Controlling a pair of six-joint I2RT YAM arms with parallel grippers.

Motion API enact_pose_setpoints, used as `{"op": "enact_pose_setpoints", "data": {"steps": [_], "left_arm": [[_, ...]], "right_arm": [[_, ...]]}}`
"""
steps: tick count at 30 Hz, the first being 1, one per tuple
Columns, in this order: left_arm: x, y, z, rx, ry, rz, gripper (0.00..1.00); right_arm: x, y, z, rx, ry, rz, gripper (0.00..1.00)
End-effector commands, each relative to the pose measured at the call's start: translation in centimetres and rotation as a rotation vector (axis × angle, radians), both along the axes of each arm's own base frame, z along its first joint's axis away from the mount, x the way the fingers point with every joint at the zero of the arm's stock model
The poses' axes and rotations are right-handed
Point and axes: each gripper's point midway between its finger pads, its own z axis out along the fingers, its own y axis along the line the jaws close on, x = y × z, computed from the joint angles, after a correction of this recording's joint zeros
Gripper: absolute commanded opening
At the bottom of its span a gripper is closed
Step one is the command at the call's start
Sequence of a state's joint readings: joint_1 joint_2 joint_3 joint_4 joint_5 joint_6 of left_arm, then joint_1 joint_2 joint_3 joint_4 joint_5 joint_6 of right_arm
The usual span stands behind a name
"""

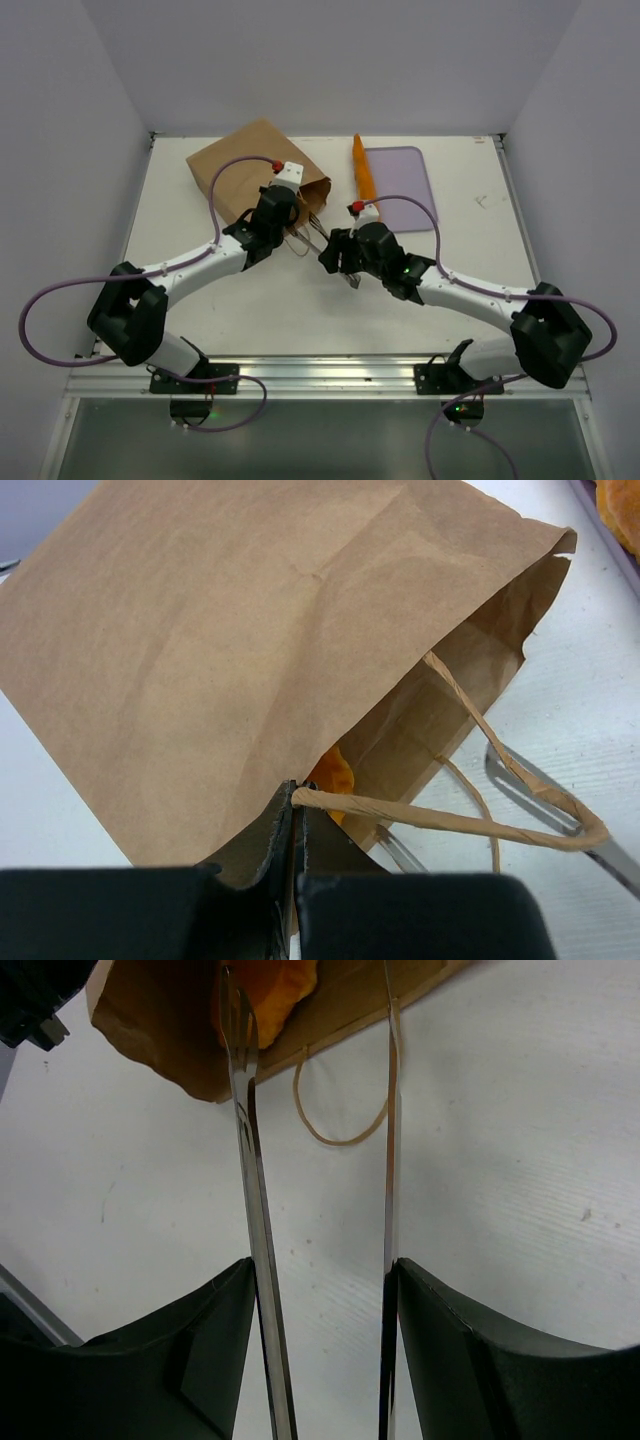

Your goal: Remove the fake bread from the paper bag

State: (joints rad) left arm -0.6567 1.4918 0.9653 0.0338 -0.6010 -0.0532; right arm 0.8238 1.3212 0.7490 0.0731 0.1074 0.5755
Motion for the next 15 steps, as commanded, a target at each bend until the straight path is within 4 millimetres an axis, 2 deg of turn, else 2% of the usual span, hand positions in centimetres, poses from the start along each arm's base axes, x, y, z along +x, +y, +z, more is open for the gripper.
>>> {"op": "enact_pose_setpoints", "data": {"steps": [1,7,8,9,11,12,15], "left_arm": [[0.6,-0.5,2.9,-0.070,-0.056,0.009,0.00],[0.4,-0.6,2.7,-0.075,-0.051,0.002,0.00],[0.4,-0.6,2.7,-0.075,-0.053,0.002,0.00],[0.3,-0.5,2.5,-0.072,-0.051,0.005,0.00],[0.3,-0.4,2.4,-0.072,-0.054,0.005,0.00],[0.3,-0.4,2.4,-0.072,-0.054,0.005,0.00],[0.3,-0.4,2.3,-0.077,-0.057,0.004,0.00]], "right_arm": [[1.5,2.9,2.3,0.153,-0.040,-0.004,0.61],[2.8,5.6,1.8,0.211,-0.010,0.015,0.61],[2.9,5.7,1.2,0.204,0.004,0.010,0.61],[3.3,6.3,1.8,0.223,0.002,0.019,0.61],[3.6,7.0,1.4,0.232,0.022,0.020,0.60],[3.9,7.5,2.1,0.253,0.014,0.024,0.61],[4.7,8.0,2.1,0.271,0.026,0.011,0.60]]}}
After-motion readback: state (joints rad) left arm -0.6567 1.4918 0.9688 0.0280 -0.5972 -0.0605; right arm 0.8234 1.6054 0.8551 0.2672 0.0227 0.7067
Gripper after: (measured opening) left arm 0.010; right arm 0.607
